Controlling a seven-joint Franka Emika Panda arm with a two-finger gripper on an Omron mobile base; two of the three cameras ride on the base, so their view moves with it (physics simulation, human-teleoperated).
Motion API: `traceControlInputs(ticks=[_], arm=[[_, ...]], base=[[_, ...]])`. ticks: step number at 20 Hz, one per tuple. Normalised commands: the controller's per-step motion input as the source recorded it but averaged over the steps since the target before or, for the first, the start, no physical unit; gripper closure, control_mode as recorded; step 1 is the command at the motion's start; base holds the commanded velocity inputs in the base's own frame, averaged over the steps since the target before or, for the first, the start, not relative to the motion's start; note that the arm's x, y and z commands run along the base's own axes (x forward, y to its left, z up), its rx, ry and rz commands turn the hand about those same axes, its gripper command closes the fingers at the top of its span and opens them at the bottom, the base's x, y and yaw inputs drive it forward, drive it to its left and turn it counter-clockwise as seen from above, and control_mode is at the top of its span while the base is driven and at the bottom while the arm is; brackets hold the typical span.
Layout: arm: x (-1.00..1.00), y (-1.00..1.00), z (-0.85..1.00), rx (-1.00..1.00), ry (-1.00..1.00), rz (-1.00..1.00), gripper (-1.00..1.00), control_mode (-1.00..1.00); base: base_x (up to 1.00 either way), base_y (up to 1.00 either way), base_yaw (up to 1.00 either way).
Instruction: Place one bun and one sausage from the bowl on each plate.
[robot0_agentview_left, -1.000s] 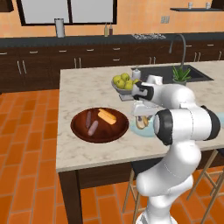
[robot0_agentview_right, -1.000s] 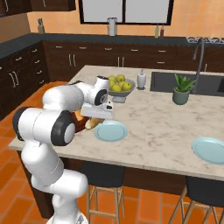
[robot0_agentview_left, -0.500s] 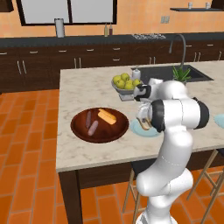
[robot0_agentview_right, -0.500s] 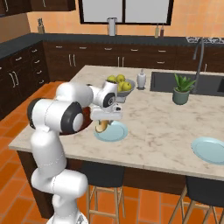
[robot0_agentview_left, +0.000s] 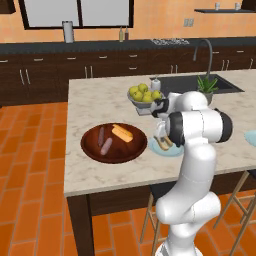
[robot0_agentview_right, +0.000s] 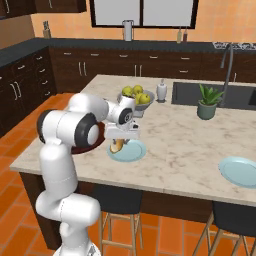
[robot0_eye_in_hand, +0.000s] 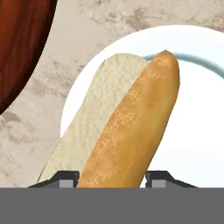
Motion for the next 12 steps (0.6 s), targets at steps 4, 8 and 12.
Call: traceControlInputs(ticks=[4, 8, 12], arm=[[0.1, 0.0, -0.24, 0.0, 0.0, 0.0, 1.0, -1.0], [0.11, 0.0, -0.01, 0.0, 0.0, 0.0, -1.0, -1.0], [0.01, -0.02, 0.0, 0.0, 0.0, 0.0, -1.0, -1.0]], base=[[0.0, 0.0, 0.0], [0.0, 0.0, 0.0], [0.0, 0.0, 0.0]])
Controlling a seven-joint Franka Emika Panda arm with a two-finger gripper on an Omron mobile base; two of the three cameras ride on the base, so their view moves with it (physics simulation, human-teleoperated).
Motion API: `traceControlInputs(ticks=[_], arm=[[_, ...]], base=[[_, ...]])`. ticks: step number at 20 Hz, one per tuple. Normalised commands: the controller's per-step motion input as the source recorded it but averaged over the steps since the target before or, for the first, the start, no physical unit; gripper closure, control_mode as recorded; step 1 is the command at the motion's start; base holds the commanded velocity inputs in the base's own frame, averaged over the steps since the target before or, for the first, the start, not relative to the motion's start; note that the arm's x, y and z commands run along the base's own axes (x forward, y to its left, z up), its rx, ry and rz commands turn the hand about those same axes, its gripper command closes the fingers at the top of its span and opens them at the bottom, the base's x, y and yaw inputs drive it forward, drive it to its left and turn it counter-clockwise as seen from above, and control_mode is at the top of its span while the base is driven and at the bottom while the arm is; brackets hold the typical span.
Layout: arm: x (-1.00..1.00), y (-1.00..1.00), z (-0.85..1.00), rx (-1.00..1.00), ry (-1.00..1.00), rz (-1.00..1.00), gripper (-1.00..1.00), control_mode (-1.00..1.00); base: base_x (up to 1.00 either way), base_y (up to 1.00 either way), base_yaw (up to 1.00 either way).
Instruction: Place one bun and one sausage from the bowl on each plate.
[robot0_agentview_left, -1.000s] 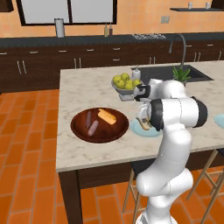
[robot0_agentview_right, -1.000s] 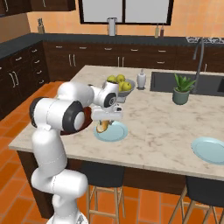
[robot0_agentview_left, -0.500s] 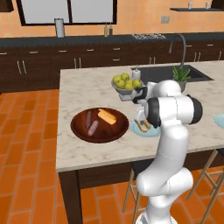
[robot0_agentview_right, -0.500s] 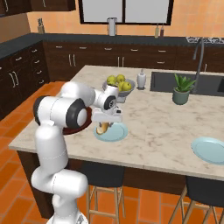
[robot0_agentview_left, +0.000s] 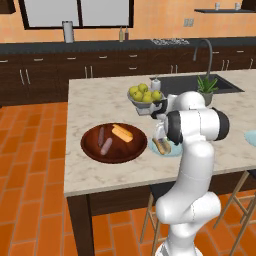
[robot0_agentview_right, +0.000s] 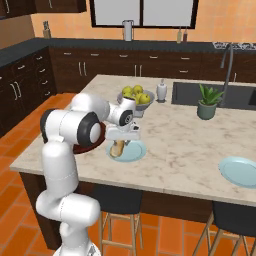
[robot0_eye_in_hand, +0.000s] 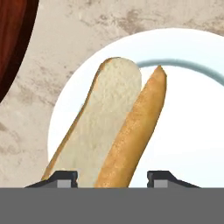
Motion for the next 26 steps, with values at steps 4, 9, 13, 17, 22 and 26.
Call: traceControlInputs(ticks=[4, 9, 13, 17, 22, 26], arm=[[0.0, -0.03, 0.07, 0.0, 0.0, 0.0, -1.0, -1.0], [-0.35, 0.26, 0.6, 0.0, -0.08, -0.07, -1.0, -1.0], [-0.54, 0.77, 0.6, 0.0, -0.02, -0.2, -1.0, -1.0], [-0.4, 0.92, 0.54, 0.0, -0.02, -0.21, -1.0, -1.0], [-0.09, 0.89, 0.37, 0.0, -0.06, -0.17, -1.0, -1.0], [0.19, 0.93, 0.27, -0.01, -0.05, -0.16, -1.0, -1.0]], base=[[0.0, 0.0, 0.0], [0.0, 0.0, 0.0], [0.0, 0.0, 0.0], [0.0, 0.0, 0.0], [0.0, 0.0, 0.0], [0.0, 0.0, 0.0]])
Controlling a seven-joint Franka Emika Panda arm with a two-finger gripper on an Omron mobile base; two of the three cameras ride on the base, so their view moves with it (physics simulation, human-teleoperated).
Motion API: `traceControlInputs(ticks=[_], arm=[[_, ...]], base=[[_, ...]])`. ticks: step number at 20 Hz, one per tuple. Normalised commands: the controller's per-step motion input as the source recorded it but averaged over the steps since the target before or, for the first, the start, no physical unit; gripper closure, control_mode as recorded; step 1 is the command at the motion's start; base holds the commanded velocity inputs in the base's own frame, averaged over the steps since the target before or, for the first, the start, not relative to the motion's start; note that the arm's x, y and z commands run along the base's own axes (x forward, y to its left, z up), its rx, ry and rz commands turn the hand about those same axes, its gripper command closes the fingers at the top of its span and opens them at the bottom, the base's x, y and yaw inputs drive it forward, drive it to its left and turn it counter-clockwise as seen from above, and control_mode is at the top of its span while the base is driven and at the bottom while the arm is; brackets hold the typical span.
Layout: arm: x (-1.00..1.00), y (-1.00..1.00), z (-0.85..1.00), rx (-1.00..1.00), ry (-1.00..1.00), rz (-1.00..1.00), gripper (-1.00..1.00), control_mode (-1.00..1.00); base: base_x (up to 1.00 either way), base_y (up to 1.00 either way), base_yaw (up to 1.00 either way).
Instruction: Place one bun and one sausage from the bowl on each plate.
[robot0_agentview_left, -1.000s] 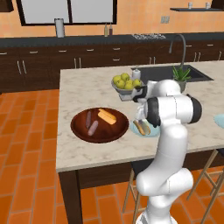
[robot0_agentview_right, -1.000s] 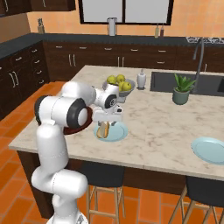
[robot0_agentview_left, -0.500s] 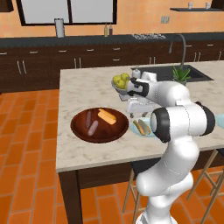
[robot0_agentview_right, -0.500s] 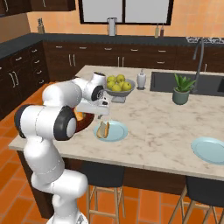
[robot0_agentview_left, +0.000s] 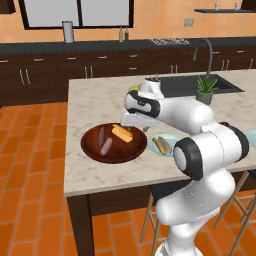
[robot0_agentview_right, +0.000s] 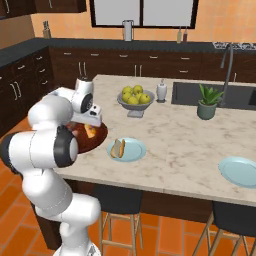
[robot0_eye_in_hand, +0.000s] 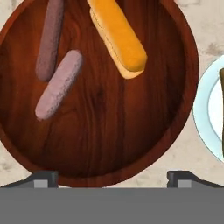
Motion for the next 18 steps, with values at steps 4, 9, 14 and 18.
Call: traceControlInputs(ticks=[4, 9, 14, 18], arm=[[0.0, 0.94, -0.05, -0.05, 0.0, -0.09, -1.0, -1.0], [0.28, 0.64, -0.32, -0.03, -0.01, -0.12, -1.0, -1.0], [0.33, 0.3, -0.44, 0.0, 0.0, -0.1, -1.0, -1.0], [0.02, 0.23, -0.48, 0.0, 0.03, -0.05, -1.0, -1.0]], base=[[0.0, 0.0, 0.0], [0.0, 0.0, 0.0], [0.0, 0.0, 0.0], [0.0, 0.0, 0.0]])
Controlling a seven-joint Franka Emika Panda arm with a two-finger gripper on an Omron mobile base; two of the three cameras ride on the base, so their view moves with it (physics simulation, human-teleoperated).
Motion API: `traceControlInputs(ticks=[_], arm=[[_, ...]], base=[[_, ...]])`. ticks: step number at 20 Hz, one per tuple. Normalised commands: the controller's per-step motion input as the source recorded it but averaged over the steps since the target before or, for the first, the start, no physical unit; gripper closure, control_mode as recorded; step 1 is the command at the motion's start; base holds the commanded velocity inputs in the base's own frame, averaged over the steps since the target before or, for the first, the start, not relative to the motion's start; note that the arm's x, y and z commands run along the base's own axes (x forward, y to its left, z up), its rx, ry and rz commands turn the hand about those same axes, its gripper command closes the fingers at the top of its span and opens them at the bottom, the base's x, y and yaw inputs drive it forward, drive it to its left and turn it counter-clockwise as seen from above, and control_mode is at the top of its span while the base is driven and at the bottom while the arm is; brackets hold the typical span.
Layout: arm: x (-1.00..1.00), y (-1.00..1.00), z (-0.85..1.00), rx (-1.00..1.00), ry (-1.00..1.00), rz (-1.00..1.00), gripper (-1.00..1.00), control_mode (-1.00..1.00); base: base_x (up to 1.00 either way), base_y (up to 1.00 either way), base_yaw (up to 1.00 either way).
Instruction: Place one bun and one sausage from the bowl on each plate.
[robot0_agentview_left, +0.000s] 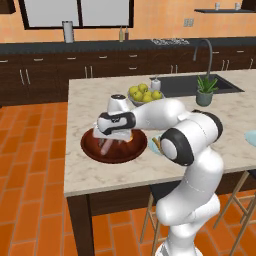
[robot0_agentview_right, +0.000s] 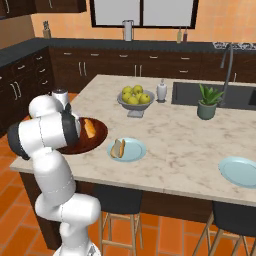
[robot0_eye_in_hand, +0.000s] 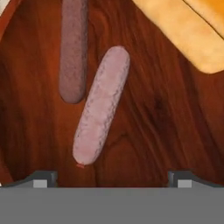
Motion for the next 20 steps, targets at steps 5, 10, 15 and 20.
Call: traceControlInputs(ticks=[5, 10, 15, 20], arm=[[0.12, 0.28, -0.43, 0.0, 0.06, -0.01, -1.0, -1.0], [0.2, 0.11, -0.24, 0.0, 0.05, 0.0, -1.0, -1.0], [0.12, 0.05, -0.25, 0.0, 0.05, 0.0, -1.0, -1.0], [0.01, 0.0, -0.28, 0.0, 0.02, 0.0, 1.0, -1.0]], base=[[0.0, 0.0, 0.0], [0.0, 0.0, 0.0], [0.0, 0.0, 0.0], [0.0, 0.0, 0.0]])
